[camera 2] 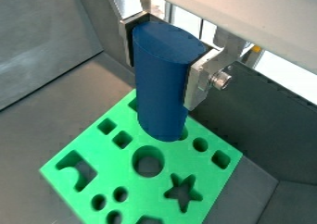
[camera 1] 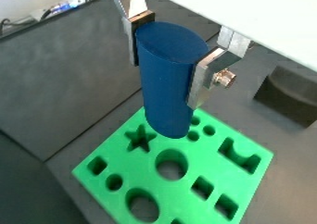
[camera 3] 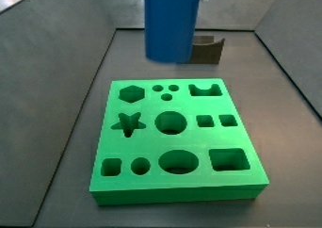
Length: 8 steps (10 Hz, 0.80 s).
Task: Pick up the oval object. Move up. Place the oval object on the fixture. Regrasp the oval object. Move to above the board. Insert the oval object.
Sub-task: Insert the oval object.
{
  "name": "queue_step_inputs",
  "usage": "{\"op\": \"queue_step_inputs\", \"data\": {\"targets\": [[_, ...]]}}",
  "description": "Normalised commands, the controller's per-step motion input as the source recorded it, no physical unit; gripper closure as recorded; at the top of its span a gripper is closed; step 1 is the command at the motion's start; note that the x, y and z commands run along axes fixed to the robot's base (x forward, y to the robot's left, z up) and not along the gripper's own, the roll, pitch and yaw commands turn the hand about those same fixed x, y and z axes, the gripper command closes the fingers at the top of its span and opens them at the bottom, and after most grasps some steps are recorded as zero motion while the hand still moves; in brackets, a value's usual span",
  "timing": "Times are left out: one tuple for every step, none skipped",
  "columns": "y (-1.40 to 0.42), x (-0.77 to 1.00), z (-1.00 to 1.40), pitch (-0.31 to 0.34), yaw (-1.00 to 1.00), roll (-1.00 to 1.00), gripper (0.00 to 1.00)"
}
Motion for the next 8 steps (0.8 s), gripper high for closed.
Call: {"op": "queue_step_inputs", "data": {"targets": [[-0.50, -0.01, -0.36, -0.037, 0.00, 0.16, 1.00], [-0.46, 0.00, -0.35, -0.029, 0.00, 0.15, 1.00], [-0.43, 0.00, -0.34, -0.019, 0.00, 0.12, 1.00], [-0.39, 0.04, -0.32, -0.011, 0.00, 0.11, 1.00], [-0.36, 0.19, -0.21, 0.001, 0.00, 0.16, 1.00], [-0.32, 0.16, -0.20, 0.000, 0.00, 0.15, 1.00], [-0.29, 0.17, -0.21, 0.000, 0.00, 0.14, 1.00], [-0.26, 0.19, -0.21, 0.000, 0.03, 0.14, 1.00]]}}
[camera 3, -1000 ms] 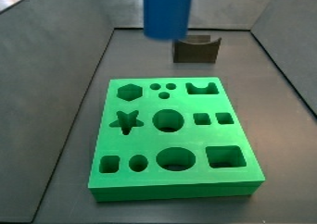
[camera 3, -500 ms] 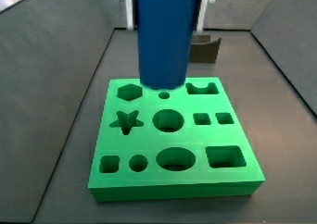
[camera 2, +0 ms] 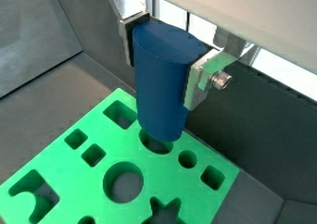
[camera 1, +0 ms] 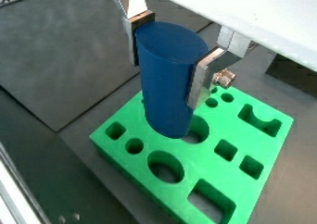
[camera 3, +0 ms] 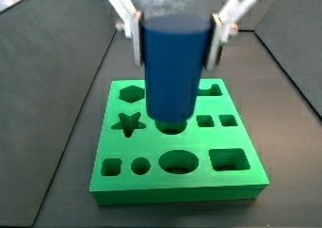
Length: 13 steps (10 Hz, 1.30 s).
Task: Pick up the oval object. Move up. Place the oval object on the fixture. Regrasp the oval object. Move to above the board. Insert the oval object.
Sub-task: Insert the oval object.
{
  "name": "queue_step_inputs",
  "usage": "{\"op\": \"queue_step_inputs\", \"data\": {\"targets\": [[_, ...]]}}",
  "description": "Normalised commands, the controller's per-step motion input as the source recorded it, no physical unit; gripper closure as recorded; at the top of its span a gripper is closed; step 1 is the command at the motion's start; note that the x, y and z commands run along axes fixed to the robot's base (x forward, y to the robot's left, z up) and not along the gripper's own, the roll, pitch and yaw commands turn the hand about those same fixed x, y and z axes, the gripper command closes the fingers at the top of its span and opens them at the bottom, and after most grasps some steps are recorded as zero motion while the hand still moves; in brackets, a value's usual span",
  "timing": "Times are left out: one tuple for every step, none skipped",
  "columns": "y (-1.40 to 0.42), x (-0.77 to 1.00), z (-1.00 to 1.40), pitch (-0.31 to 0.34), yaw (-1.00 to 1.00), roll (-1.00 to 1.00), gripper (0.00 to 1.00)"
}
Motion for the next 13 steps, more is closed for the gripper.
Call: {"op": "queue_step_inputs", "data": {"targets": [[-0.18, 0.16, -0.20, 0.000, 0.07, 0.13, 1.00], [-0.14, 0.14, -0.22, 0.000, 0.09, 0.12, 1.00], [-0.12, 0.12, -0.26, 0.000, 0.15, 0.13, 1.00], [-0.15, 0.09, -0.28, -0.006, 0.13, 0.11, 1.00], [-0.16, 0.13, -0.30, -0.001, 0.12, 0.12, 1.00], [-0.15, 0.16, -0.27, 0.000, 0.09, 0.12, 1.00], [-0.13, 0.22, -0.23, 0.000, 0.07, 0.12, 1.00], [-0.10, 0.24, -0.23, 0.000, 0.08, 0.15, 1.00], [-0.08, 0.23, -0.23, 0.000, 0.07, 0.16, 1.00], [-0.01, 0.04, -0.27, 0.000, 0.00, 0.14, 1.00], [0.00, 0.00, -0.27, 0.000, 0.00, 0.10, 1.00], [0.00, 0.00, -0.28, -0.003, 0.00, 0.08, 1.00], [0.00, 0.00, -0.30, -0.020, 0.00, 0.07, 1.00]]}}
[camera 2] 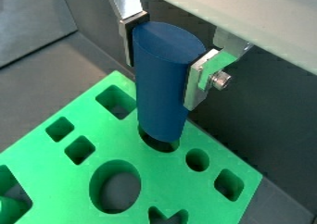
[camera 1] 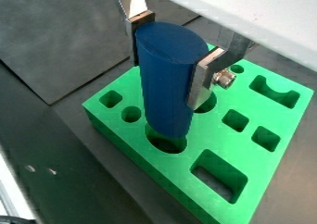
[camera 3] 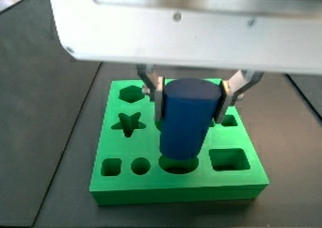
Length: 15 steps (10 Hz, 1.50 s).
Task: Pick up the oval object. Move up. Place the oval object on the fixture. Regrasp the oval object. Move to above the board. Insert the oval object.
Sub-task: Insert the oval object.
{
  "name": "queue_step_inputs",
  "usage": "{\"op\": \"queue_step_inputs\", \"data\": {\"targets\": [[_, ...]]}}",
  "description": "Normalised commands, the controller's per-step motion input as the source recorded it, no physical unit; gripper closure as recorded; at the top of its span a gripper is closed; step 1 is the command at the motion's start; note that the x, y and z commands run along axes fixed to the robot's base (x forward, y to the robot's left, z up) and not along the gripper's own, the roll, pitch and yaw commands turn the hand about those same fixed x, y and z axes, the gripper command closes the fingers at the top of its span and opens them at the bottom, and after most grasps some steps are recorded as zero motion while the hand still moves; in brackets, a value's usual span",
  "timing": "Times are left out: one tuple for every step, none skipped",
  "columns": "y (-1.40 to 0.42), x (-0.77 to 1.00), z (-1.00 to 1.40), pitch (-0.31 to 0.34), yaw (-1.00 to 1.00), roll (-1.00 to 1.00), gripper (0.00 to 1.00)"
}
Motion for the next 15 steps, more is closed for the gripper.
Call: {"op": "queue_step_inputs", "data": {"targets": [[-0.02, 0.00, -0.26, -0.024, 0.00, 0.03, 1.00], [-0.05, 0.06, -0.26, -0.019, 0.00, 0.03, 1.00], [-0.05, 0.11, -0.25, 0.000, 0.00, 0.04, 1.00], [-0.05, 0.13, -0.25, 0.000, 0.00, 0.06, 1.00], [-0.05, 0.18, -0.26, 0.000, 0.00, 0.08, 1.00], [-0.04, 0.24, -0.25, 0.000, 0.00, 0.09, 1.00], [-0.02, 0.28, -0.27, 0.000, 0.00, 0.11, 1.00], [-0.02, 0.31, -0.27, 0.001, 0.00, 0.10, 1.00], [-0.02, 0.25, -0.32, 0.000, 0.00, 0.12, 1.00], [0.00, 0.00, -0.37, 0.011, 0.00, 0.15, 1.00], [0.10, -0.41, -0.32, 0.000, 0.00, 0.08, 1.00], [0.00, -0.52, -0.28, -0.007, 0.00, 0.00, 1.00], [0.00, -0.53, -0.27, -0.036, 0.00, 0.00, 1.00], [0.00, -0.53, -0.29, -0.086, 0.01, 0.00, 1.00], [-0.09, -0.31, -0.44, -0.123, 0.08, -0.02, 1.00]]}}
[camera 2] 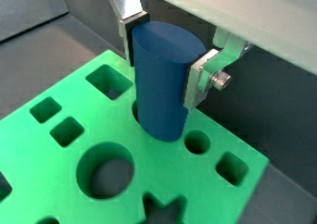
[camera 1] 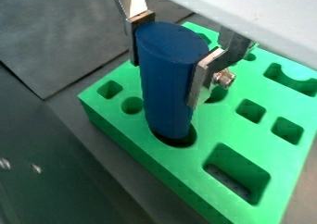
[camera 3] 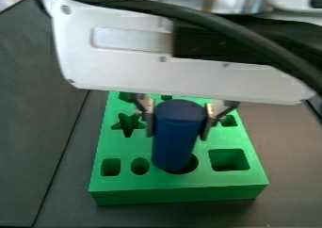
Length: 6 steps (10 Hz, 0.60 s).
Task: Pick up the oval object. Move up. Place the oval object on the fixture. Regrasp the oval object. Move to above the board. Insert the oval object.
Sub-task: Insert the oval object.
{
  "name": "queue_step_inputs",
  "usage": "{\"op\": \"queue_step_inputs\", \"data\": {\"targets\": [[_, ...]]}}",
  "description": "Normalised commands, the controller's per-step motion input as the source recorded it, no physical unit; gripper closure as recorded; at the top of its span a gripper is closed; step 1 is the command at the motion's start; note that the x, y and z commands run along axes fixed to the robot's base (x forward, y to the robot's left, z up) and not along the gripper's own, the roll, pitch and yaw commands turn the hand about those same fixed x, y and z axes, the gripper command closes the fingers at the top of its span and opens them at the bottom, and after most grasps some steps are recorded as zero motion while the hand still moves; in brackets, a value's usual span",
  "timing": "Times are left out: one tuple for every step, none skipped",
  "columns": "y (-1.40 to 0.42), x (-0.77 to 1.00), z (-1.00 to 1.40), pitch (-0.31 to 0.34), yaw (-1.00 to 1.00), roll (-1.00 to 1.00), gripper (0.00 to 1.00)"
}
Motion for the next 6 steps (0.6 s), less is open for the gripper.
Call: {"op": "queue_step_inputs", "data": {"targets": [[-0.17, -0.08, -0.52, -0.146, 0.08, -0.06, 1.00], [-0.24, 0.00, -0.57, -0.124, 0.10, -0.04, 1.00], [-0.24, 0.19, -0.56, -0.029, 0.12, 0.00, 1.00], [-0.15, 0.34, -0.55, 0.000, 0.21, 0.00, 1.00], [-0.11, 0.39, -0.52, 0.000, 0.23, 0.02, 1.00], [-0.07, 0.47, -0.49, 0.021, 0.22, 0.04, 1.00]]}}
